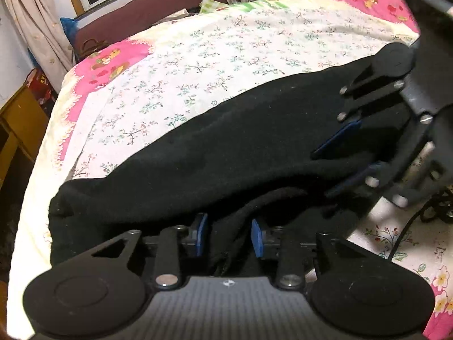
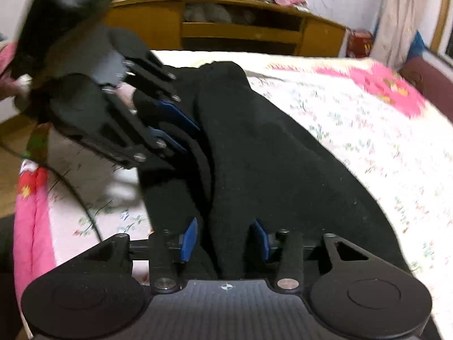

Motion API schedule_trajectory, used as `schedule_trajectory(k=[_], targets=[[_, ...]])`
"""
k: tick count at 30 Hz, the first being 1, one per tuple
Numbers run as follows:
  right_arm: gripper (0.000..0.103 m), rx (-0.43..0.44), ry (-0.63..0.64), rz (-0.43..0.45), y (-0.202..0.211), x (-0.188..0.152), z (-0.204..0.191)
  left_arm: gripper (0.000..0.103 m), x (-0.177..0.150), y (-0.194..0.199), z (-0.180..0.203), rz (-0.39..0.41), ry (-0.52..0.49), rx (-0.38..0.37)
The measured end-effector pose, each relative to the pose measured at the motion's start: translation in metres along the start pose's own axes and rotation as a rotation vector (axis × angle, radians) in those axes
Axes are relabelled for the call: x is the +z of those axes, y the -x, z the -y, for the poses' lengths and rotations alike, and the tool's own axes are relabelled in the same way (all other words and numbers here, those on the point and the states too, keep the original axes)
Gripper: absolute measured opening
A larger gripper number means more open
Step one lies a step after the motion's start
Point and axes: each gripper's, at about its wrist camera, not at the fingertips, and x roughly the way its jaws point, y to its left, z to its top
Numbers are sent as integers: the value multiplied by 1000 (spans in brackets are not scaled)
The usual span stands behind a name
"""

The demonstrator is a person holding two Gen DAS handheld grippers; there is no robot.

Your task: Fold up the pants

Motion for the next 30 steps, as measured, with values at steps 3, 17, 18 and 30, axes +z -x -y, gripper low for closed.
schedule_trajectory(k=[3, 17, 18, 30], targets=[[0, -50, 8, -10, 1, 2, 0, 37, -2, 5, -3, -3, 2, -4], [0, 177, -420, -20, 29, 10, 57, 42, 0, 13, 43, 58, -249, -15], [0, 187, -436, -22, 28, 10, 59, 44, 1, 7, 49, 59, -267, -18], [0, 278, -597, 6, 39, 9, 89, 27, 7, -12, 49, -4, -285, -7]])
